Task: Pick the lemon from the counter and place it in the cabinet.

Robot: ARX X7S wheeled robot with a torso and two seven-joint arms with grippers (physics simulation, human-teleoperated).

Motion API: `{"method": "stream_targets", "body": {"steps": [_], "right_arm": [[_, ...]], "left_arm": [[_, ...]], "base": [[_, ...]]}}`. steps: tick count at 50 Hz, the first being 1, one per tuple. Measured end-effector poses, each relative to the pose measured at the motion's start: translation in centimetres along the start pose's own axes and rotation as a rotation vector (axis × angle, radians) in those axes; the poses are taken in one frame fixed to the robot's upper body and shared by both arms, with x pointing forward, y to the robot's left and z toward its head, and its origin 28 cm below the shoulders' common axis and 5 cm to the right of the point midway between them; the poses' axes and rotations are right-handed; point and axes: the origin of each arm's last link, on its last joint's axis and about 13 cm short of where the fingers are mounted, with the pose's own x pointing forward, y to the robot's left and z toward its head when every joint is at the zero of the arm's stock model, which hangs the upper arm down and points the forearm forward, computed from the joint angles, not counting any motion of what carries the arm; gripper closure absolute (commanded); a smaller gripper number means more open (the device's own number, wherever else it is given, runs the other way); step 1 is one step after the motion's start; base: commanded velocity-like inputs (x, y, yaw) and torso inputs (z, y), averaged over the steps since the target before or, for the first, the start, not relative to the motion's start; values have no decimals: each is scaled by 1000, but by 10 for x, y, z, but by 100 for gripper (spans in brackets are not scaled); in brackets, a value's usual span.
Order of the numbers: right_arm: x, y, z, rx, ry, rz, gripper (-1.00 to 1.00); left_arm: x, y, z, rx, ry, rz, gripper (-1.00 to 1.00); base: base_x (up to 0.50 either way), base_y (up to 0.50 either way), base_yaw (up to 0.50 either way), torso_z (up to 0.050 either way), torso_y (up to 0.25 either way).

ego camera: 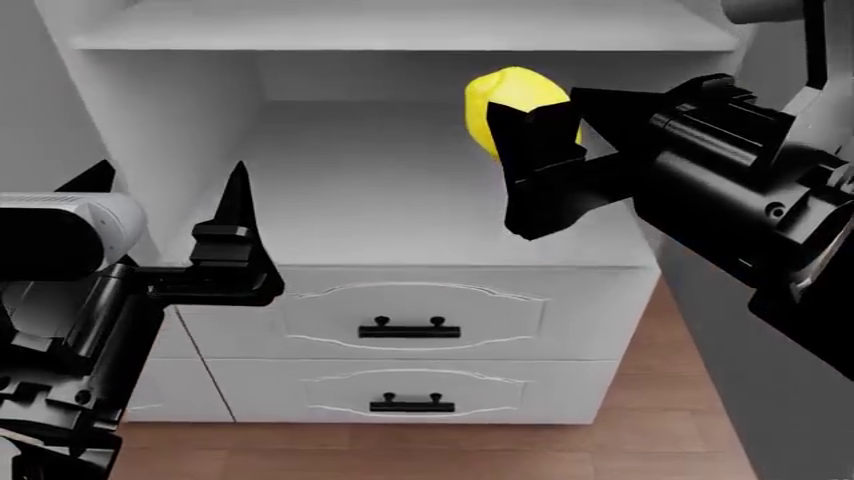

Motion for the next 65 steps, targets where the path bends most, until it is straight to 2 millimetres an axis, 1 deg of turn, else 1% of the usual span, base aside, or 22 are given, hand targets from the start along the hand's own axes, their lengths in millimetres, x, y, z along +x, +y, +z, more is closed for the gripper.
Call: {"method": "stream_targets", "body": {"steps": [10,28,35,43,65], "right_arm": [[0,0,-1,-5,-2,-3,100],[0,0,-1,-5,-3,-7,100],[0,1,-1,1,2,-8,100],[-1,1,0,8,8,-8,100],[-1,1,1,10,2,-13,100]], "left_arm": [[1,0,0,0,1,-1,-100],[1,0,0,1,0,-1,-100],[2,0,0,1,-1,1,-100],[1,0,0,2,-1,3,-100],[1,0,0,2,0,3,-100]], "base": [[500,15,0,0,1],[497,315,0,0,2],[463,-9,0,0,0],[472,-233,0,0,1],[13,-6,0,0,1]]}}
